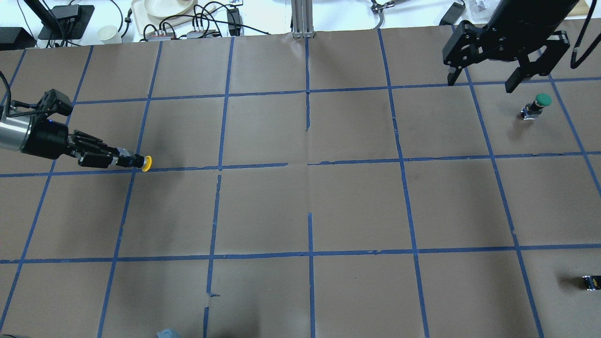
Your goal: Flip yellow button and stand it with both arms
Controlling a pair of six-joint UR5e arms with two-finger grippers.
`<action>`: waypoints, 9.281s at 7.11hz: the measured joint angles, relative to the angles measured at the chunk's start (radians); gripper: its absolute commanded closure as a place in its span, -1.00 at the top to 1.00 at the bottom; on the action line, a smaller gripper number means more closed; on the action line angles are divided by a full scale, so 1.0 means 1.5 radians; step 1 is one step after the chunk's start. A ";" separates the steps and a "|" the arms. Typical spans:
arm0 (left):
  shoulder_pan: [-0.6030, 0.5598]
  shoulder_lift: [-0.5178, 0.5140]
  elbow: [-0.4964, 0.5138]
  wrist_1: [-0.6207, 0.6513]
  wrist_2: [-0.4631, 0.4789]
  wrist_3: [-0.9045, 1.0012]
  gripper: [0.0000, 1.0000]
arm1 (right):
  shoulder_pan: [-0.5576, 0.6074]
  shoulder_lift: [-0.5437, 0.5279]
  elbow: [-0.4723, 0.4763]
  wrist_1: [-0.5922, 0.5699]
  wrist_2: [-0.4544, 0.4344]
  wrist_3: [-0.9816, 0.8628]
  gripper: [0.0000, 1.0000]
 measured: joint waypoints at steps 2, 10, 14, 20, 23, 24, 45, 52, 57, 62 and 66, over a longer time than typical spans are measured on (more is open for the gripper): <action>-0.059 0.020 0.001 -0.116 -0.168 -0.068 -0.78 | -0.059 -0.005 -0.002 0.112 0.107 -0.002 1.00; -0.287 0.144 0.003 -0.133 -0.530 -0.486 -0.89 | -0.059 -0.025 0.038 0.156 0.650 0.011 1.00; -0.324 0.179 0.010 -0.125 -0.623 -0.578 -0.89 | -0.049 -0.036 0.037 0.204 0.671 0.198 1.00; -0.352 0.181 0.012 -0.109 -0.652 -0.592 -0.90 | 0.026 -0.050 0.026 0.199 0.700 0.214 0.91; -0.353 0.180 0.013 -0.107 -0.653 -0.593 -0.90 | 0.028 -0.061 0.028 0.187 0.715 0.212 0.78; -0.353 0.180 0.013 -0.105 -0.653 -0.593 -0.90 | 0.027 -0.058 0.032 0.181 0.717 0.212 0.73; -0.343 0.172 0.016 0.111 -0.230 -0.763 0.95 | -0.126 -0.045 0.092 0.047 0.217 -0.451 -0.56; -0.366 0.118 0.132 0.097 0.363 -0.850 0.99 | -0.365 -0.034 0.335 -0.374 0.017 -1.347 -0.57; -0.419 0.107 0.231 -0.019 0.429 -0.954 0.99 | -0.452 0.051 0.388 -0.463 0.030 -1.818 -0.61; -0.420 0.106 0.235 -0.018 0.445 -0.960 1.00 | -0.502 0.108 0.389 -0.468 0.120 -1.934 0.99; -0.415 0.110 0.237 -0.019 0.441 -0.958 1.00 | -0.489 0.126 0.364 -0.474 0.128 -1.869 0.99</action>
